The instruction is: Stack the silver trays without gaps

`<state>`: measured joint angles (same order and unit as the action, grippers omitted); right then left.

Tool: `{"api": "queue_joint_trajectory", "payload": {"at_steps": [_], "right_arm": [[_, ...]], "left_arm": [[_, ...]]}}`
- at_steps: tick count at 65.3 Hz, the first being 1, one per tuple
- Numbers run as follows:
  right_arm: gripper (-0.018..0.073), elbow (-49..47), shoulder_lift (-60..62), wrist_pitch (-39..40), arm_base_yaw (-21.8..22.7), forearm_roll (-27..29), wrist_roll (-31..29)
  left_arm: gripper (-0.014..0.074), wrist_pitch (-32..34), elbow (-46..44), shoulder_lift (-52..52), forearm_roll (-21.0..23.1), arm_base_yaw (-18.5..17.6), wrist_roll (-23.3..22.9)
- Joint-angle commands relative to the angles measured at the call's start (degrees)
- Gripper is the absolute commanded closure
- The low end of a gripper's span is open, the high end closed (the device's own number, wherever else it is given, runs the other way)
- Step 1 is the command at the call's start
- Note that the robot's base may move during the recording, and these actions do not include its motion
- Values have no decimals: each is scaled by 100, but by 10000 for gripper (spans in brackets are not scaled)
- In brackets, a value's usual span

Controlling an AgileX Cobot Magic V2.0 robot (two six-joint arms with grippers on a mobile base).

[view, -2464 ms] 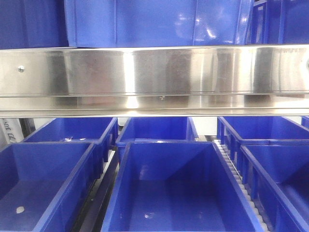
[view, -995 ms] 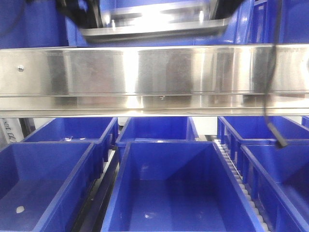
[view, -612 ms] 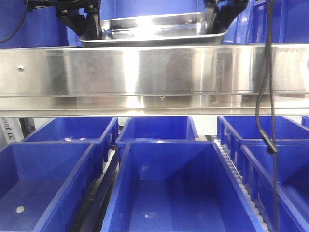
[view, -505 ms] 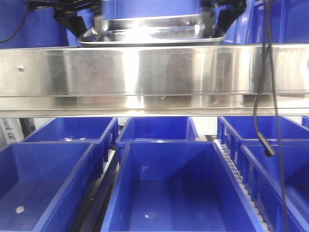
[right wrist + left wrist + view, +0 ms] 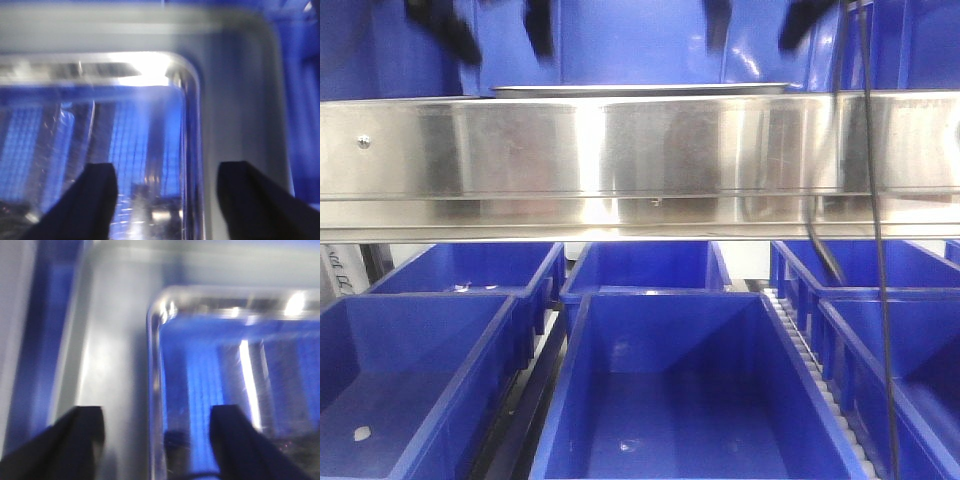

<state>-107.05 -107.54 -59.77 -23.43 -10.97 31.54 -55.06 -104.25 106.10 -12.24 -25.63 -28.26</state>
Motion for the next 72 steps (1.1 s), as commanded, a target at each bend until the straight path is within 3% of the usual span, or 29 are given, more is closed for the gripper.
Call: {"api": "queue_joint_trajectory", "payload": {"at_steps": [1,9,16,27,34,51,66,72], "right_arm": [[338,-256,243,-136,9,-109,-16],[503,-469,483,-329,9,-109,-16],[639,-484,786,-353,-2,-109,-16],[635,-418,1211,-666,-10,-99,-386],[635,26,1609,-250,-23,-99,-654],[635,2735,3208,2320,-23,-99,-769],[635,5080,4540,4729,-23,-121,-851],[635,5802,5004,5352,-23,-121,-1116]], "left_arm": [[421,-40,-137,-308,-32,-24,-38],[635,-187,-306,-605,-20,-24,-38],[596,-273,-346,-888,40,-24,-28],[605,-319,-52,-1376,6,-101,-28],[605,346,646,-1831,5,-164,-28],[605,2620,3019,-3085,56,-285,-28],[605,4345,4530,-3932,56,-342,-28],[605,5112,5218,-4319,-181,-342,-28]]}}
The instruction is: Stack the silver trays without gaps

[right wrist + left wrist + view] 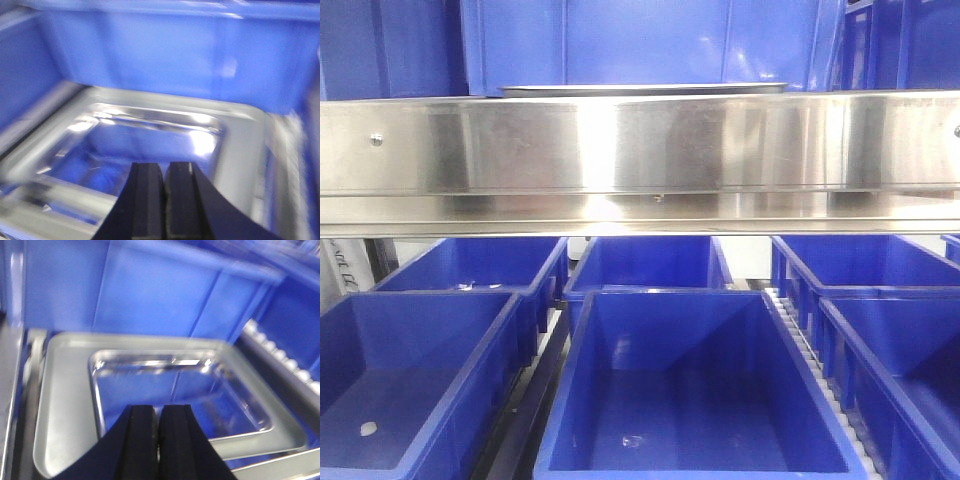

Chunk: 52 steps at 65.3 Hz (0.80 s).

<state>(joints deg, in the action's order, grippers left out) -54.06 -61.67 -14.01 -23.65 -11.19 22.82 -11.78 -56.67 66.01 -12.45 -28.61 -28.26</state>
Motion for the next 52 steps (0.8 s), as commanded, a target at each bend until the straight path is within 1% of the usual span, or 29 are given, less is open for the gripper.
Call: {"api": "queue_joint_trajectory", "payload": {"at_steps": [1,5,7,11,20,28,33,42,52], "right_arm": [[635,594,480,867,-1,-99,-268],[635,1005,793,1036,-1,-99,-305],[635,1194,949,1073,-1,-111,-347],[635,1502,1213,1114,-1,-111,-451],[635,2078,1868,1128,-1,-111,-451],[635,2255,2408,1022,-1,-111,-451],[636,2265,2757,910,-1,-111,-451],[636,2265,3242,807,-1,-111,-451],[636,2265,3492,807,-1,-111,-451]], "left_arm": [[605,961,562,-368,-219,-44,-28],[605,1480,1057,-664,-384,-44,-28],[605,1589,1275,-813,-477,-44,-28],[605,1650,1642,-1090,-547,-44,-28],[605,1716,2445,-1804,-636,-44,-28],[605,1716,2929,-2444,-636,-44,-28],[605,1716,3095,-2828,-636,-44,-28],[605,1643,3115,-3515,-636,-34,-28],[605,1630,3115,-3923,-636,-34,-28]]}}
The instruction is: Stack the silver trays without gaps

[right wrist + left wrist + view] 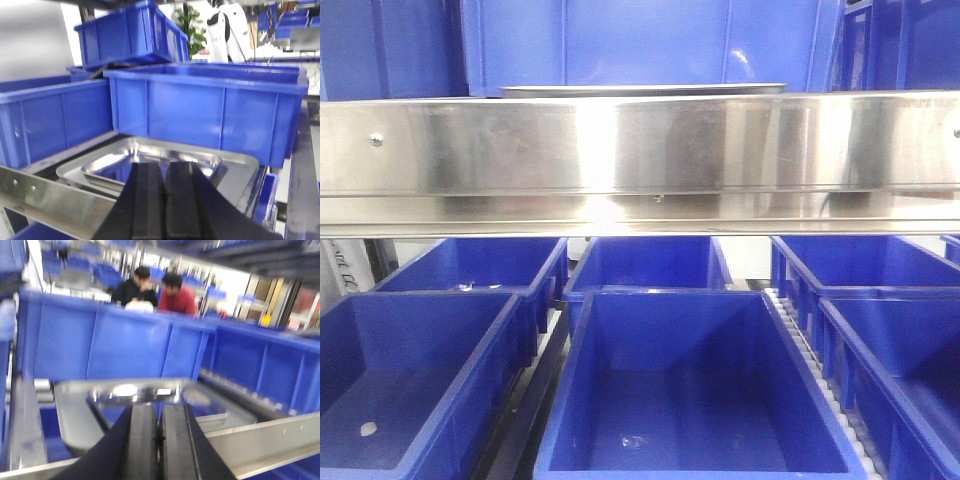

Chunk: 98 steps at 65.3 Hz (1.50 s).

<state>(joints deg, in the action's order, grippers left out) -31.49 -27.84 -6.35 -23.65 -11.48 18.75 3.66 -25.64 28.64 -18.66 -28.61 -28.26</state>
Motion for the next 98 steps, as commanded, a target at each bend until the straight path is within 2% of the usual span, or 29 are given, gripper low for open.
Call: {"api": "queue_joint_trajectory", "payload": {"at_steps": [1,46,50,54,57,61,64,69,78,89,98], "right_arm": [[636,8,109,42,-1,-81,-43],[637,8,125,42,-1,-81,-43],[637,47,125,29,12,219,-43],[637,167,225,47,160,276,-152],[637,348,336,98,426,289,-590],[637,657,514,125,827,696,-1135],[637,929,673,219,1104,980,-1166],[637,1495,1022,421,1574,993,-1166],[637,2363,1653,635,2107,1014,-1166],[637,3149,2464,603,2299,1014,-1166],[637,3149,2784,223,2302,1014,-1166]], "left_arm": [[605,85,13,-211,-15,-34,-28],[605,85,13,-324,-15,-34,-28],[605,85,13,-324,-15,-34,-28],[605,85,13,-324,-15,-34,-28],[605,85,13,-324,-15,-34,-28],[605,85,13,-324,-15,-34,-28],[605,85,13,-324,-15,-34,-28],[605,85,13,-324,-15,-34,-28],[605,85,13,-324,-15,-34,-28],[605,85,13,-324,-15,-34,-28],[605,85,13,-324,-15,-34,-28]]}}
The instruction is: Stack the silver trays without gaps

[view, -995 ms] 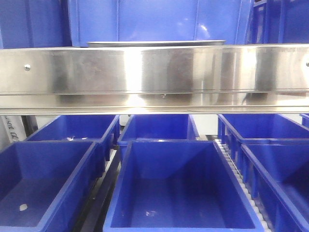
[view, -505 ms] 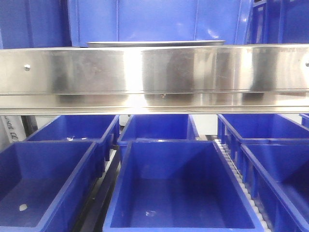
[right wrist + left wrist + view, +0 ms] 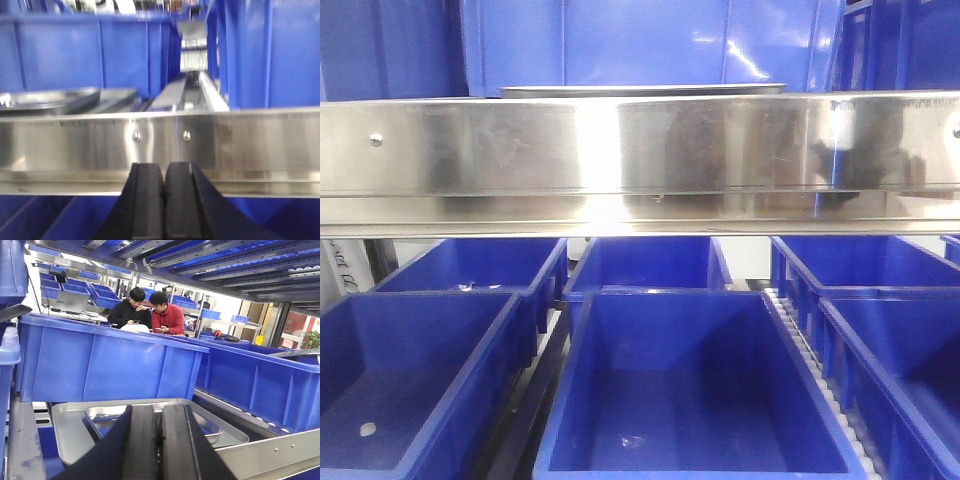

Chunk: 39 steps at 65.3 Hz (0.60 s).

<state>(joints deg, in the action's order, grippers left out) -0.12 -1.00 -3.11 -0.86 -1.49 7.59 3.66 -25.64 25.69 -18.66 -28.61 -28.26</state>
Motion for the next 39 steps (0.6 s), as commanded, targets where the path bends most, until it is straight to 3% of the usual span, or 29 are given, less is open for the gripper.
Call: {"api": "queue_joint_trajectory", "payload": {"at_steps": [1,39], "right_arm": [[637,12,100,-101,22,14,-50],[637,12,100,-115,22,14,-50]], "left_arm": [[605,85,13,-29,-15,-34,-28],[605,85,13,-31,-15,-34,-28]]}}
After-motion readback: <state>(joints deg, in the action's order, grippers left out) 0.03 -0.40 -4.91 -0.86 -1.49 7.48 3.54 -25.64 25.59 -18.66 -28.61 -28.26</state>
